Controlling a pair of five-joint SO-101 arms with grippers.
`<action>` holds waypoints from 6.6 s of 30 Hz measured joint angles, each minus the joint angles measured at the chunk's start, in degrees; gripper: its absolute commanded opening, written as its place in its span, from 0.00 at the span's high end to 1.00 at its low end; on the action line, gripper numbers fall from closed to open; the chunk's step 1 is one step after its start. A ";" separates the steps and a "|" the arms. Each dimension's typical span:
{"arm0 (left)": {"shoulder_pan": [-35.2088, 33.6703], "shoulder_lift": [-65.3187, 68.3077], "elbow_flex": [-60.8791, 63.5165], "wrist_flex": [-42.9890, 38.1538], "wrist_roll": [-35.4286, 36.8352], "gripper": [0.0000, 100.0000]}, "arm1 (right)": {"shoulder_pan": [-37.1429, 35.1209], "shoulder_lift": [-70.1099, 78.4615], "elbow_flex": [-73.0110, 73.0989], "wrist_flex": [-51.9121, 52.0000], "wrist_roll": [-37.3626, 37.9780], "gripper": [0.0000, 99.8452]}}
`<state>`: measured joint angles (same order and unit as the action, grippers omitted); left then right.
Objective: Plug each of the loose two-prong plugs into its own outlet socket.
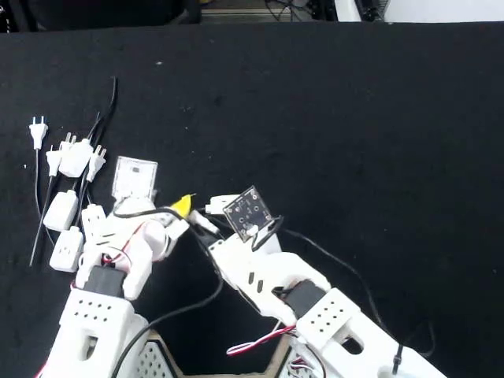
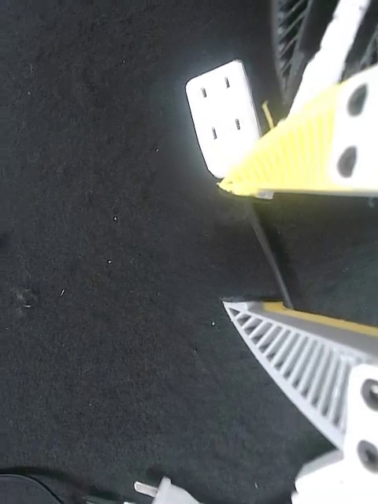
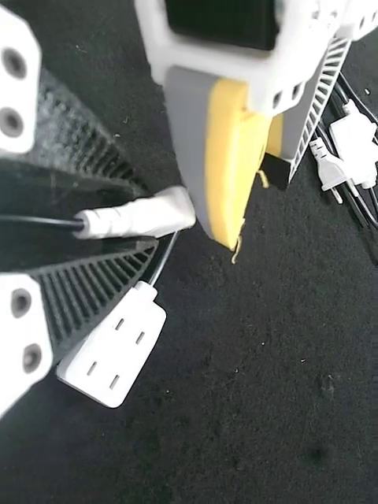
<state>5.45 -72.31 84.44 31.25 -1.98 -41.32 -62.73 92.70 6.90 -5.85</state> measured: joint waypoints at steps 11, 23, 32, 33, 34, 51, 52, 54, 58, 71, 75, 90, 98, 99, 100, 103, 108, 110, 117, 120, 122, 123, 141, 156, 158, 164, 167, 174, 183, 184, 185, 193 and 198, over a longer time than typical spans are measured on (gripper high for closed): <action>-6.07 0.79 -0.62 0.62 6.07 0.78 | 0.26 -1.76 -0.09 0.00 -0.09 0.99; -10.73 0.79 -0.62 0.62 6.42 0.78 | 4.13 -1.76 -0.09 0.00 -0.09 0.99; -18.29 0.79 -2.02 0.62 6.42 0.78 | 10.73 -1.76 -2.55 8.26 1.58 0.99; -18.55 0.79 -2.02 0.62 6.42 0.78 | 11.08 -1.76 -4.31 11.78 2.81 0.99; -18.64 0.79 -2.02 0.62 6.42 0.78 | 11.43 -1.76 -6.59 15.47 3.78 0.99; -15.47 4.13 -4.84 5.80 0.88 0.78 | 19.52 9.23 -24.70 37.01 9.76 0.99; -15.38 5.89 -5.89 6.33 0.88 0.78 | 19.52 11.78 -26.29 37.71 9.76 0.99; -15.21 10.81 -8.35 6.59 0.88 0.78 | 19.52 16.88 -28.92 38.42 9.76 0.99; -15.12 24.70 -15.12 6.77 0.88 0.78 | 19.52 22.68 -30.33 38.59 9.76 0.99; -15.12 53.01 -29.54 6.77 0.88 0.78 | 14.24 23.74 -30.33 39.47 10.11 0.99; -15.12 53.71 -30.07 6.77 0.88 0.78 | 13.89 26.29 -30.42 39.47 10.11 0.99; -14.59 53.89 -30.24 10.73 0.97 0.78 | 14.15 39.12 -31.47 31.38 10.11 0.99; -7.47 53.89 -30.86 17.41 -4.48 0.78 | 18.55 43.52 -34.73 31.12 10.11 0.99; -6.42 53.89 -30.86 17.85 -5.36 0.78 | 18.64 43.60 -34.73 31.03 10.11 0.99; -5.80 53.89 -30.86 18.11 -5.80 0.78 | 18.64 43.60 -34.81 31.03 10.11 0.99; -5.36 53.89 -30.86 18.20 -6.15 0.78 | 18.73 43.60 -34.81 30.95 10.11 0.99; -7.65 53.89 -30.86 18.20 -6.15 0.78 | 18.73 41.85 -34.90 34.20 10.02 0.99; -8.97 53.89 -31.38 18.20 -6.07 0.78 | 18.81 40.18 -34.90 36.04 10.11 0.99; -11.16 53.89 -32.26 16.62 -2.46 0.78 | 20.57 38.24 -34.90 37.36 13.10 0.99; -11.16 53.89 -32.00 13.71 -2.02 0.78 | 23.30 38.24 -36.48 37.36 13.45 0.99; -10.64 53.89 -31.12 11.69 -1.85 0.78 | 26.55 38.24 -37.89 37.36 13.36 0.99; -10.11 53.89 -31.12 10.90 -1.85 0.78 | 28.40 38.24 -38.59 37.36 13.36 0.99; 7.82 54.07 -24.26 -9.05 6.59 0.78 | 40.97 38.24 -37.54 24.88 13.27 0.99; 11.78 52.66 -23.91 -5.80 6.59 0.78 | 40.97 38.24 -37.54 24.88 13.27 0.99; 9.85 49.41 -24.88 0.18 6.59 0.78 | 40.97 38.24 -37.54 24.88 13.27 0.99; -1.49 35.87 -26.02 10.81 6.59 0.78 | 40.97 38.24 -37.54 24.97 13.27 0.99; -8.79 31.74 -22.24 7.47 6.59 0.78 | 40.97 38.24 -37.54 27.25 13.27 0.99; -19.87 28.31 -10.20 -8.44 6.95 0.78 | 38.33 38.24 -46.77 46.68 17.32 0.99; -18.90 28.31 -9.14 -10.73 8.09 0.78 | 37.54 38.24 -58.37 67.69 20.92 0.99; -18.90 28.31 -9.14 -10.73 8.09 0.78 | 36.84 38.24 -58.90 68.92 20.92 0.99; -18.90 28.31 -9.14 -10.73 8.09 0.78 | 35.87 38.24 -59.25 70.07 20.92 0.99; -18.73 28.31 -9.14 -10.73 8.09 0.78 | 26.99 38.24 -59.52 73.14 20.92 0.99; -18.73 28.31 -9.14 -10.73 8.09 0.78 | 26.29 38.24 -59.52 71.56 20.92 0.99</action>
<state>-13.27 -44.00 75.30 20.53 6.11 -15.03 -24.48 33.19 78.46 15.08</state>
